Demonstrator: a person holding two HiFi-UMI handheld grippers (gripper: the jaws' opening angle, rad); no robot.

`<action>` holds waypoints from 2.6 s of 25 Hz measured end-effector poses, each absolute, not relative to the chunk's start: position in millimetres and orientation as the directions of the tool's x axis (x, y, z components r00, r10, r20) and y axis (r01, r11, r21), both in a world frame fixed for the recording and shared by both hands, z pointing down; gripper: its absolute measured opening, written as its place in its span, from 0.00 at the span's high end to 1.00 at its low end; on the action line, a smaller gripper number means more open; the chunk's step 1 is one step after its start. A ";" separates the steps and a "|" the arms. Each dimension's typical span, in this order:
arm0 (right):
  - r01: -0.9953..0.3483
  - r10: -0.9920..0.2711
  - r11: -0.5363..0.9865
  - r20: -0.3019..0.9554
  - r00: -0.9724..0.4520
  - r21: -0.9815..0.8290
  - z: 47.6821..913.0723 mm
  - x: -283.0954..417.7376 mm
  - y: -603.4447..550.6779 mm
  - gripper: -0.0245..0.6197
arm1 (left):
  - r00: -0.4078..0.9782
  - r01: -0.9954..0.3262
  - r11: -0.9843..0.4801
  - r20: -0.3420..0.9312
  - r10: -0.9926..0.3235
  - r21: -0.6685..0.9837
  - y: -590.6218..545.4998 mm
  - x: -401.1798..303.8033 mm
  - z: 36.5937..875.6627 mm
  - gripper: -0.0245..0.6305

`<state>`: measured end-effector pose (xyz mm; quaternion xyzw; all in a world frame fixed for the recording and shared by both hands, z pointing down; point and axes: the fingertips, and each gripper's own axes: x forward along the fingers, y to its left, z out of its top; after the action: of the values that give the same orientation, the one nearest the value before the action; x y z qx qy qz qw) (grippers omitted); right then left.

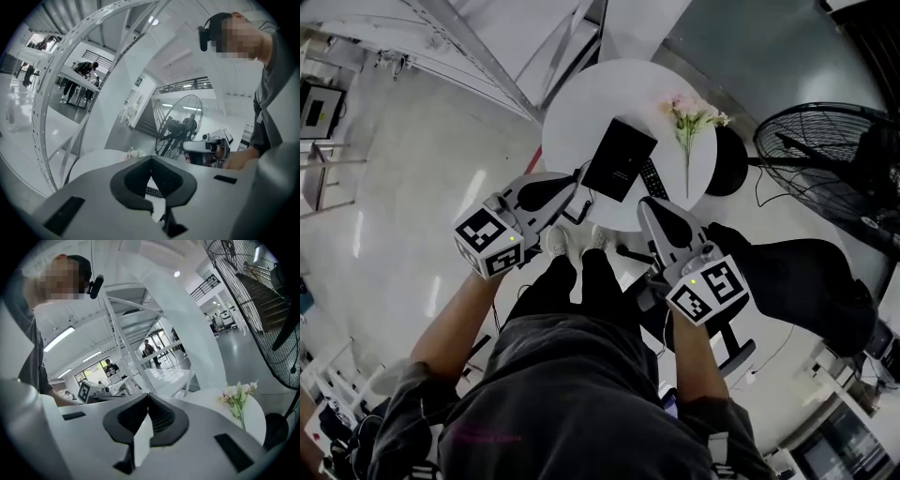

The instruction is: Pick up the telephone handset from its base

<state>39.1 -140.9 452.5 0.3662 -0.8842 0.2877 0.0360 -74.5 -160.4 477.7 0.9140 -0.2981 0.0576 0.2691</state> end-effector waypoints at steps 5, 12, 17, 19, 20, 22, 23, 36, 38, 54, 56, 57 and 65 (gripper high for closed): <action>-0.654 -0.597 0.561 0.299 -0.745 -0.508 478.9 47.2 -147.4 0.93 | 0.797 -0.603 -0.649 0.327 -0.508 0.464 -180.5 -64.9 526.7 0.94; -0.666 -0.583 0.532 0.344 -0.736 -0.523 510.3 63.4 -155.6 0.93 | 0.786 -0.618 -0.621 0.393 -0.477 0.482 -201.4 -58.0 587.3 0.94; -0.675 -0.579 0.510 0.367 -0.728 -0.533 531.0 72.3 -162.5 0.93 | 0.781 -0.622 -0.614 0.440 -0.444 0.486 -211.8 -48.8 626.0 0.92; -0.679 -0.576 0.506 0.378 -0.725 -0.531 537.3 74.8 -164.0 0.93 | 0.782 -0.619 -0.615 0.457 -0.424 0.488 -216.1 -44.2 641.1 0.89; -0.681 -0.574 0.504 0.383 -0.724 -0.531 540.7 75.9 -164.2 0.93 | 0.781 -0.618 -0.617 0.465 -0.416 0.486 -218.5 -42.7 647.8 0.88; -0.685 -0.571 0.496 0.394 -0.721 -0.534 547.7 78.5 -163.5 0.93 | 0.779 -0.617 -0.623 0.483 -0.399 0.481 -222.7 -41.0 661.0 0.86; -0.687 -0.570 0.491 0.398 -0.718 -0.536 551.4 80.1 -163.0 0.93 | 0.779 -0.615 -0.625 0.492 -0.388 0.481 -224.5 -40.2 667.6 0.84; -0.697 -0.559 0.452 0.432 -0.708 -0.557 577.4 84.8 -157.8 0.93 | 0.840 -0.525 -0.607 0.478 -0.257 0.596 -229.4 -22.2 702.5 0.74; -0.697 -0.557 0.449 0.436 -0.707 -0.559 578.1 85.5 -156.6 0.93 | 0.848 -0.513 -0.599 0.469 -0.245 0.615 -228.9 -20.5 703.4 0.74; -0.690 -0.543 0.445 0.441 -0.715 -0.571 577.2 80.1 -149.2 0.93 | 0.875 -0.481 -0.546 0.414 -0.251 0.686 -225.7 -22.8 695.0 0.82; -0.693 -0.546 0.445 0.441 -0.712 -0.568 576.7 80.8 -149.2 0.93 | 0.877 -0.479 -0.552 0.407 -0.256 0.683 -223.8 -23.0 692.2 0.82; -0.694 -0.548 0.444 0.441 -0.711 -0.567 576.1 81.2 -149.4 0.93 | 0.877 -0.477 -0.556 0.404 -0.259 0.680 -223.0 -22.9 690.6 0.82; -0.703 -0.564 0.447 0.435 -0.702 -0.554 570.3 81.9 -147.9 0.93 | 0.882 -0.470 -0.574 0.388 -0.269 0.671 -219.0 -23.6 680.2 0.84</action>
<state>81.9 -147.9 570.3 0.3746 -0.8453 0.3693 0.0938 -23.6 -219.0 680.2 0.8785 -0.2103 0.1224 0.4111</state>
